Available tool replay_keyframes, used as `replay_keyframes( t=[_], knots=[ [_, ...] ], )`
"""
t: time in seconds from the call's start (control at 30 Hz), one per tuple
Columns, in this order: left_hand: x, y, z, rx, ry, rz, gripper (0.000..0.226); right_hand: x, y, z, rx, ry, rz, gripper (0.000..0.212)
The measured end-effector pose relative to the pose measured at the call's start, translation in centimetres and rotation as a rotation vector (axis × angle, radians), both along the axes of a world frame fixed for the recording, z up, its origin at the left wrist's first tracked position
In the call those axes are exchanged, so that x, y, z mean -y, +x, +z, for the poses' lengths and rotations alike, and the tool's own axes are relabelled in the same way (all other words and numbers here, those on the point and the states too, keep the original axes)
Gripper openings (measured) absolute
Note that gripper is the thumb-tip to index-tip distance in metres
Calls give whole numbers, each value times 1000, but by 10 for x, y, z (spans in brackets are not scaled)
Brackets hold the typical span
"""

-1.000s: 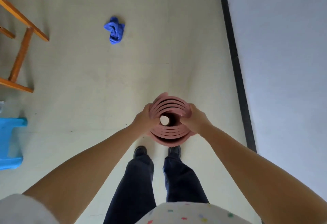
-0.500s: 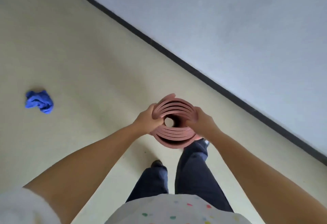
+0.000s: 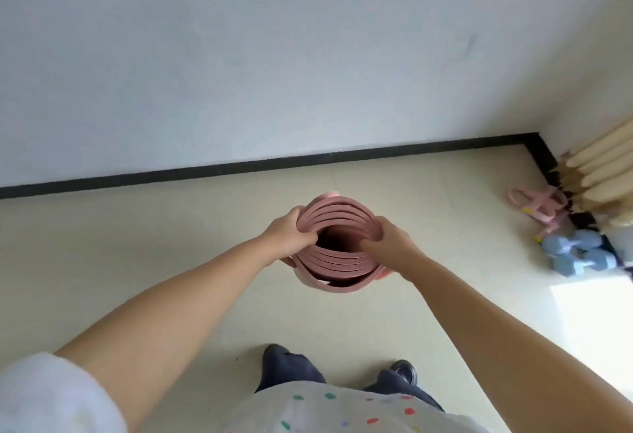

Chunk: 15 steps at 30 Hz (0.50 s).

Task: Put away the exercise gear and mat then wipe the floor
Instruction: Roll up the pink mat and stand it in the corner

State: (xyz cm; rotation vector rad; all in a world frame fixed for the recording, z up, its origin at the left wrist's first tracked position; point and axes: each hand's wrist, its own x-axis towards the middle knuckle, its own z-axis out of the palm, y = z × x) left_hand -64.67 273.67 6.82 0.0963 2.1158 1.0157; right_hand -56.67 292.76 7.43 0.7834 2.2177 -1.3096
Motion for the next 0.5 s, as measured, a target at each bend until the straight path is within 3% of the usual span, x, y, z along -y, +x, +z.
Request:
replay_keyframes(
  t=[0.2, 0.5],
  knots=[
    [-163, 36, 5, -22, 10, -205, 53, -142, 73, 8, -9, -23, -238, 46],
    [-388, 72, 11, 9, 59, -350, 44, -344, 134, 24, -28, 22, -401, 37]
  ],
)
